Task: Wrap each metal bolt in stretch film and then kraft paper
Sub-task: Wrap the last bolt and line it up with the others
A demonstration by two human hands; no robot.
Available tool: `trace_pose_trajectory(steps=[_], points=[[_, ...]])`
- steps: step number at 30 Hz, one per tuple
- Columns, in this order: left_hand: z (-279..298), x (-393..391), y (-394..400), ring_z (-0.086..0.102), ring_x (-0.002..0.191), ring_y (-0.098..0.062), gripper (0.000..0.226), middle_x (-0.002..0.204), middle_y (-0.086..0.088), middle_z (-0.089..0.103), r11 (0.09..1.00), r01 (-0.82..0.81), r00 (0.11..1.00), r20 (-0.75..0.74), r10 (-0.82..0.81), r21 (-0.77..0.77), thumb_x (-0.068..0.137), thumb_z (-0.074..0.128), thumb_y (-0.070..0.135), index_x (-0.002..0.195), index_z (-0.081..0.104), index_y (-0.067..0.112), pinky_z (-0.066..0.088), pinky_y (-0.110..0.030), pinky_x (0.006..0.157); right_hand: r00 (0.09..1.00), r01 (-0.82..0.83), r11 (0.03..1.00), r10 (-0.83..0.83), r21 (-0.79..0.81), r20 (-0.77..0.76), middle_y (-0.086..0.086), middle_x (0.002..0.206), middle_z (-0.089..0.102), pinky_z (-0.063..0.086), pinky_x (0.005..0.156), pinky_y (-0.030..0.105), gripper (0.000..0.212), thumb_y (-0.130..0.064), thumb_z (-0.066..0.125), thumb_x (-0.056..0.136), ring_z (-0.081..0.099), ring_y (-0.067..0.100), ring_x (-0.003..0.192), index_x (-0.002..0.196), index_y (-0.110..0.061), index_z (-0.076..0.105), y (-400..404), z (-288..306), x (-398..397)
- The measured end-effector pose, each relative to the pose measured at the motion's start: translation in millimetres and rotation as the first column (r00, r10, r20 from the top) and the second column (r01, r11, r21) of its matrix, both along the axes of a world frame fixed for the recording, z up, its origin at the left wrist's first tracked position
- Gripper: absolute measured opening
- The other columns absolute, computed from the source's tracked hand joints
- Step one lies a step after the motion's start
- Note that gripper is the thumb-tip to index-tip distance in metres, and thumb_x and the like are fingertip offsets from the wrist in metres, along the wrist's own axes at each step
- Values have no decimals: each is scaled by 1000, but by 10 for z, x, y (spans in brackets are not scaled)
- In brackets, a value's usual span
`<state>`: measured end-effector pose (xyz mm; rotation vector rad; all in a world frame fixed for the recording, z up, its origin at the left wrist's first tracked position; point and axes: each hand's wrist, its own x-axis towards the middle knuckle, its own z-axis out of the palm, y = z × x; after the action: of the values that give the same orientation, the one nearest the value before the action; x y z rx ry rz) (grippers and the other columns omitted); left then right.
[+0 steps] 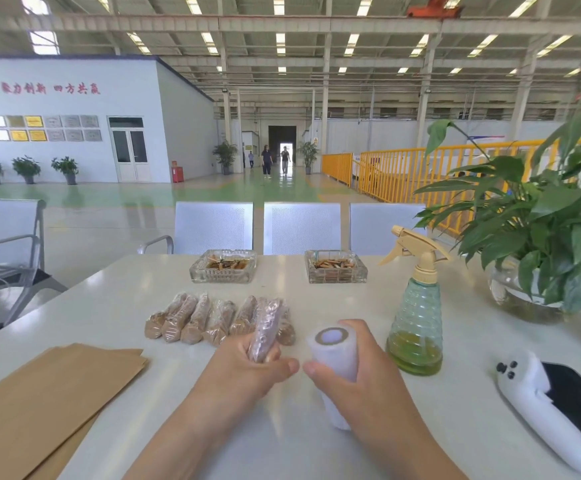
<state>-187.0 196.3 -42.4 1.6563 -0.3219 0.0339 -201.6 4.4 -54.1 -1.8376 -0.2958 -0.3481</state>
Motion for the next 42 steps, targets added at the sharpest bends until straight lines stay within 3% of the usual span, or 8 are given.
trace_pose_trajectory(steps=[6,12,18,25,29,32,38,42], points=[[-8,44,34,71,78,-22,20,79,-5,69,958,15,996,-82,-40,-285,76,89,22,70,70,21,56,-27,62,976,130,991,-123,-24,177,-25,108,67,43,81,6,46,-44,81,72,63,-4,102,110,-47,55,-48,-62,56],[42,22,54,19,42,-13,37,57,1,18,954,-20,991,-132,-21,-298,90,74,44,87,57,10,25,-20,41,976,203,978,-207,56,70,-33,109,64,43,76,4,45,-54,78,73,61,-9,102,109,-53,52,-48,-138,131],[44,-17,-46,19,40,-15,51,56,-1,16,974,-118,987,-128,95,-192,96,61,45,61,31,22,24,-20,41,942,335,938,-332,-94,49,-27,106,63,52,88,37,66,-81,62,65,57,5,109,121,-50,46,-36,-191,153],[-21,36,-130,27,40,-17,53,54,3,24,991,-124,976,-187,114,-43,101,58,44,53,46,25,27,-20,41,953,299,947,-304,-121,-20,-28,111,58,52,92,39,70,-61,66,58,57,4,109,120,-62,34,-32,-179,114],[-20,112,-129,49,53,-24,19,65,-9,46,957,-41,957,-285,-45,-287,102,49,13,99,64,3,39,-30,51,957,283,952,-288,-120,-28,-26,114,59,51,94,39,73,-62,67,60,56,2,111,126,-60,36,-40,-173,98],[-11,117,-92,61,70,-24,26,83,-14,62,924,51,949,-269,-163,-379,96,51,3,115,66,-6,52,-29,60,960,272,953,-278,-135,-35,-27,118,61,52,97,40,73,-61,67,63,57,3,115,130,-54,38,-37,-157,90],[-7,72,-77,67,70,-19,19,84,-14,74,998,-60,981,-185,57,-11,101,60,14,90,69,0,52,-22,64,930,365,919,-366,-147,19,-22,116,60,52,91,40,65,-53,71,70,56,8,113,128,-46,44,-45,-161,95],[148,220,-203,67,59,-12,32,69,-8,75,918,-206,963,-96,252,339,88,64,22,59,69,10,47,-20,56,902,429,893,-432,-139,8,-22,124,53,47,90,36,66,-43,76,78,50,10,122,135,-43,41,-79,-176,124]])
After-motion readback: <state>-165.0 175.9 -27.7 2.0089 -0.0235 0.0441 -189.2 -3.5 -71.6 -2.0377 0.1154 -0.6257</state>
